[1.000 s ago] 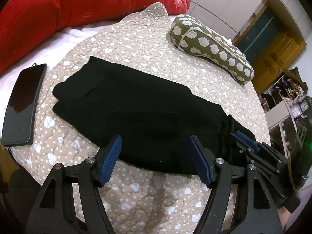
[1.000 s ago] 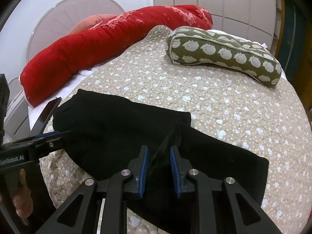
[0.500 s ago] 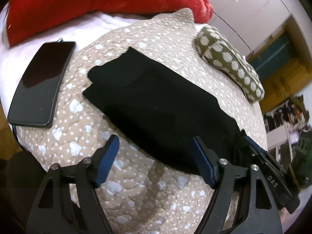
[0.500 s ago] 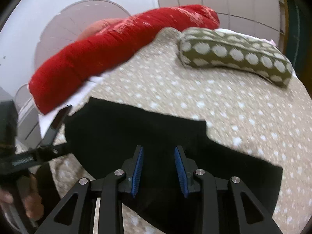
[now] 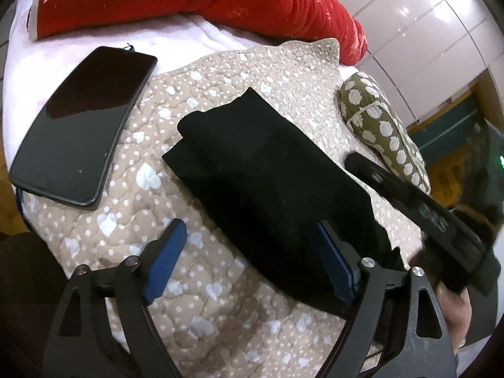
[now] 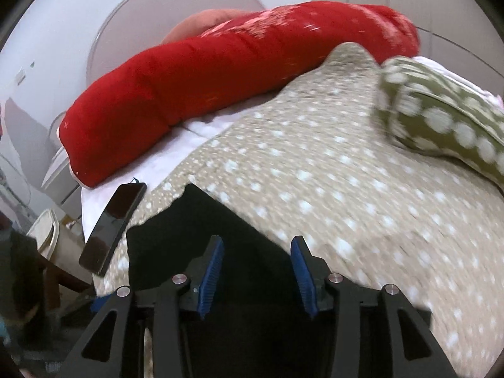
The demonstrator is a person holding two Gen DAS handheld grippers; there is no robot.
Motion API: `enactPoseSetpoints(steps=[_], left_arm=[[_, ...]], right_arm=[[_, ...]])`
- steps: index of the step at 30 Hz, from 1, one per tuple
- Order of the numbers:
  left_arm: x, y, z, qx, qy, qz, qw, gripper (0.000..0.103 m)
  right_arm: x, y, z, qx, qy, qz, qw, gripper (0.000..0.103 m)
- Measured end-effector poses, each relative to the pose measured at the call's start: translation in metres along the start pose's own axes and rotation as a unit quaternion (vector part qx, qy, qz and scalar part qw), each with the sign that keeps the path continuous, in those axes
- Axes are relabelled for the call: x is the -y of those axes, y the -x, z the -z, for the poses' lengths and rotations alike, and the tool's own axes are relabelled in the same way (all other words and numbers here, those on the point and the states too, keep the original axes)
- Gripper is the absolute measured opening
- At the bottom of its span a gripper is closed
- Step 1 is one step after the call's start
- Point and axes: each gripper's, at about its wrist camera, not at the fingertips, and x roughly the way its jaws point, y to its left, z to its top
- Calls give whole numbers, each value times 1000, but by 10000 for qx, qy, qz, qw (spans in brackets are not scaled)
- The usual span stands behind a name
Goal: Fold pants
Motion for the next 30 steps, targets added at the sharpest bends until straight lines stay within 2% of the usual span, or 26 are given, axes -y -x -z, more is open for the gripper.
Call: enactPoseSetpoints(steps=[7,10,14,15,16,19,22,24,26,28,30], left_arm=[[-2,-9,-5,99,-28,100,9999,88],[-2,-12,-7,152,-49,105,9998,88],[-3,-14,-11,213,-68,219,9995,88],[-4,-13,-11,249,-90,233,9994,72],[-4,-13,-12,242,-101,239,9994,47],[0,-9,-14,195,-239,226,9993,29],[21,14,-7,609,-743,239,9951,26],[49,38,4,1007,-1362,341,9850,26],[72,51,18,1209,-1840,449,9744,26],[95,55,34,1265,-2294,595,9632,26],[116,48,52,1126,-2680,757,9538,26]], right_arm=[[-23,-71,-32,-648,677,-389,9948,44],[-27,-86,-33,-775,672,-773,9917,44],[-26,-89,-29,-584,464,-748,9944,25],[-25,-86,-28,-518,387,-779,9949,20],[-24,-79,-27,-431,313,-827,9952,18],[-18,-49,-24,-83,152,-973,9951,14],[-13,-5,-22,440,14,-1125,9927,13],[-4,31,-17,807,-104,-1129,9903,13],[8,66,-6,1151,-291,-1129,9865,13],[23,95,9,1398,-470,-1072,9832,13],[46,122,28,1547,-781,-827,9814,13]])
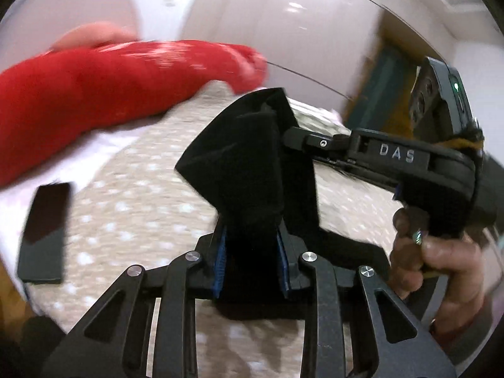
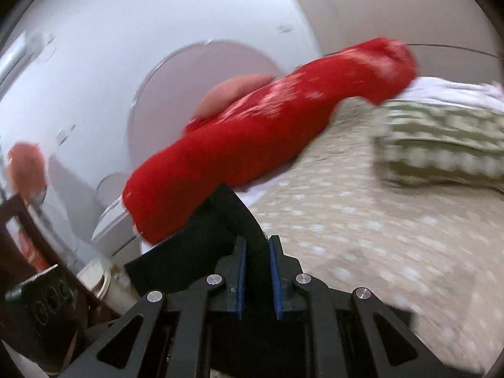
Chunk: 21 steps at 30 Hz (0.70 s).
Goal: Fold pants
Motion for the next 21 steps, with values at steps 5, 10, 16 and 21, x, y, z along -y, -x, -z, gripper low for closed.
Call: enactPoseSetpoints(steps=[5,10,16,21], left_arm=[[48,-29,23,-524,-653,418,9956,25],[77,-38,46,-769,-1222,439,9886,35],[90,-11,51,-731,-1577,1084,9788,69],[82,4,54,-858,-1798,1302,9713,69]], right_arm=[[60,50,41,90,-1005,955,9903,15],[107,96,78,510,-2223,1272,9653,43],[104,121,95,570,-2569,856,9610,52],[107,133,112,628,-2857,521,9548,62]])
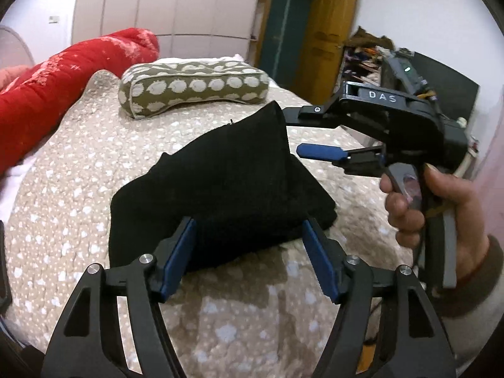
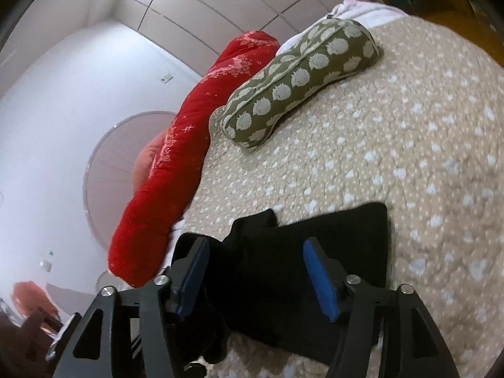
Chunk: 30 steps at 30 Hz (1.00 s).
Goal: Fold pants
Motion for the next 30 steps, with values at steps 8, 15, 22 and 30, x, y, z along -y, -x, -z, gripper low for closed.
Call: enactPoseSetpoints(steps=[8,15,22,30], left_arm=[[-24,20,-1,106,255,-111,9996,70],[-35,-1,6,-218,270,-322,9989,70],[-60,13,1,-121,530,-421,9976,70],[-96,25,1,19,1021,-937,9903,70]], right_arm=[[9,0,16,-89,-370,-187,9991,66],[4,-2,39,-345,-134,-349,9987,68],[-15,-3,70,-799,636,-568,9932,71],[-22,-26,107,-1224,926,-581,9864,72]])
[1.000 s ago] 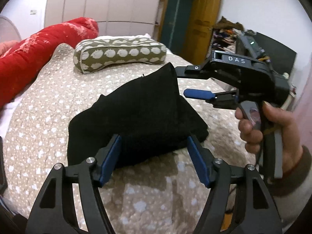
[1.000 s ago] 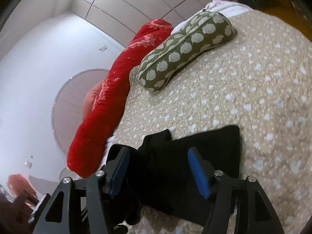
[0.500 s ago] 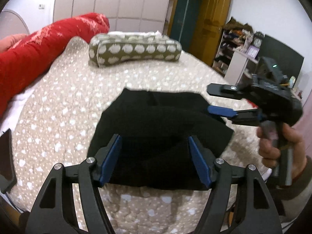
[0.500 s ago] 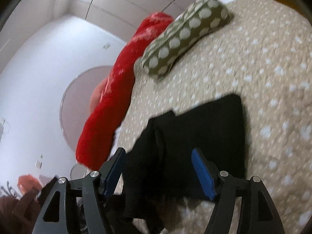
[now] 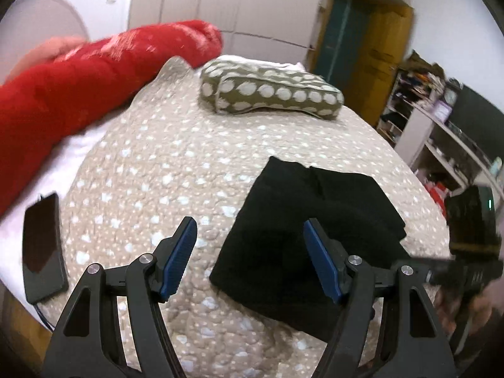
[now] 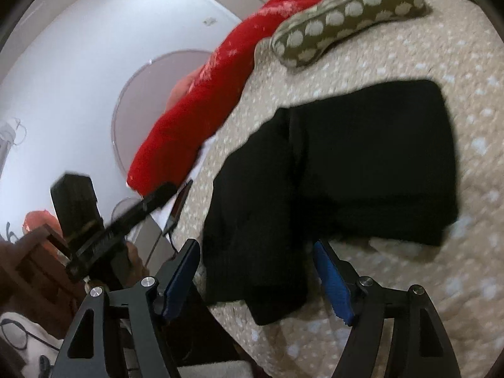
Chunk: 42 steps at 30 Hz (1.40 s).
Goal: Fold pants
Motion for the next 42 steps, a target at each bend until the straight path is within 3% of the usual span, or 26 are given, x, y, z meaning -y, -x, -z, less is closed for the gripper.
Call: enactPoseSetpoints(steps=[5,7,9,12,18,23,27,32,35,40,42], left_arm=[[0,-9,7,-133,0,-50,9999,70],[1,-15,10,-205,7,-89,9998,70],[0,-20,9,-264,87,-85,9996,70],[-8,-16,6,-225,247,-121,9994,70],[-42,5,-7,108,817,-319,9961,70],[-53,13,-12,155,1169,-293,9926,70],[-42,13,-12,167,955,-297,9948,70],[-21,-11,-15,-60,773,-175,9968,70],[-3,-23,-20,-154,626,-77,9979,70],[30,-27,-37,-43,295,37,9996,70],[46,-32,-43,-3,103,45,9999,70]], right_arm=[[-13,-16,6,19,148,16,9999,73],[-9,-18,7,216,-41,30,9998,67],[-5,-29,2,324,-152,95,9993,25],[-13,-41,-8,209,125,426,9988,14],[-83,-20,-69,699,1340,391,9877,11],[-128,-9,-115,805,2286,833,9666,11],[-87,11,-109,471,2116,1317,9673,11],[24,17,-96,-51,1055,2686,9574,11],[48,19,-98,84,610,2288,9715,11],[13,2,-105,104,1204,1917,9740,11],[8,-13,-106,68,1393,2142,9668,11]])
